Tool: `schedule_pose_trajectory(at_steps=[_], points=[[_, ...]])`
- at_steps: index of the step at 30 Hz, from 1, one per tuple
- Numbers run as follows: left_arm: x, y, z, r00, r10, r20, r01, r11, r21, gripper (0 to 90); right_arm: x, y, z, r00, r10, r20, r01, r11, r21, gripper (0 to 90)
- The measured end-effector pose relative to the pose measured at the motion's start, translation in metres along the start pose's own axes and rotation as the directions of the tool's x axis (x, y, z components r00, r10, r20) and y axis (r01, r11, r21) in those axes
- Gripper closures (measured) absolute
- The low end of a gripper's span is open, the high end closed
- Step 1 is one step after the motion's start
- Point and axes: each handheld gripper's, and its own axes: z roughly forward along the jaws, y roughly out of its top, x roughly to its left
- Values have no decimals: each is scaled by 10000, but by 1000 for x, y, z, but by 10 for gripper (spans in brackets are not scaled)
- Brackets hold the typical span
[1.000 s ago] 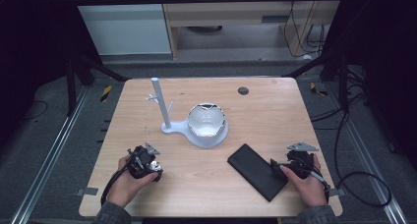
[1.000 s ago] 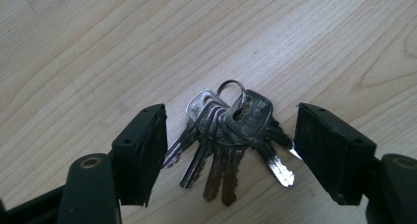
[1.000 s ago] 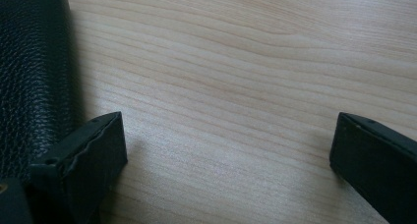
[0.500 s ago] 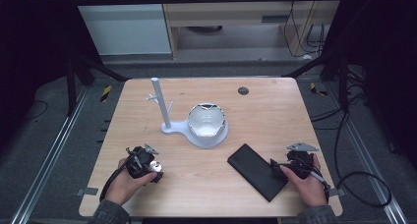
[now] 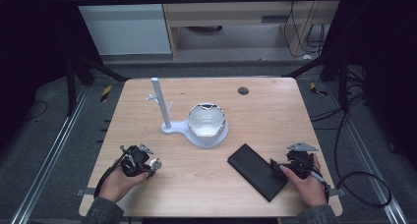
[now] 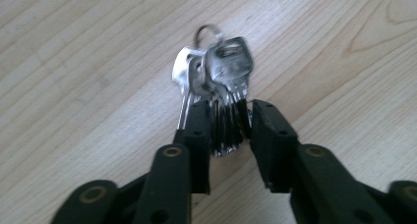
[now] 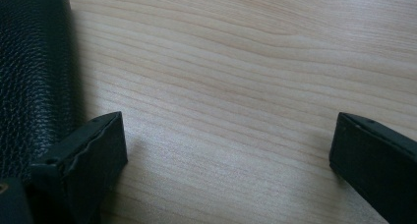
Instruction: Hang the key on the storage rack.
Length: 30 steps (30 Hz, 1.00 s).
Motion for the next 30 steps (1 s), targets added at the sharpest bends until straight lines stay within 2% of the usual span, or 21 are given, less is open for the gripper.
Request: schedule_pose_trajectory(at_steps=[4, 7, 11, 17, 20, 23, 30], points=[[2, -1, -1, 9997, 127, -184, -126, 9999, 50, 798, 0, 0, 0, 10000, -5, -1, 5, 10000, -1, 12], [1, -1, -2, 9996, 223, -149, -224, 9997, -15, 813, 0, 0, 0, 10000, -6, 0, 6, 10000, -2, 12], [-3, 1, -3, 9988, 192, -458, -204, 9995, -259, 643, 0, 0, 0, 10000, 33, -29, -33, 10000, 9, 12], [-6, 7, 1, 9993, 56, -377, -74, 9989, -460, 473, 0, 0, 0, 10000, 29, -25, -29, 10000, 7, 13], [-7, 10, 3, 9990, 157, -407, -173, 9991, -390, 466, 0, 0, 0, 10000, 21, -28, -21, 10000, 7, 13], [-5, 11, 5, 9994, -13, -359, 1, 9994, -333, 444, 0, 0, 0, 10000, 21, -28, -21, 10000, 8, 13], [-7, 13, 9, 9996, -30, -283, 24, 9997, -236, 363, 0, 0, 0, 10000, 28, -27, -28, 10000, 4, 13]])
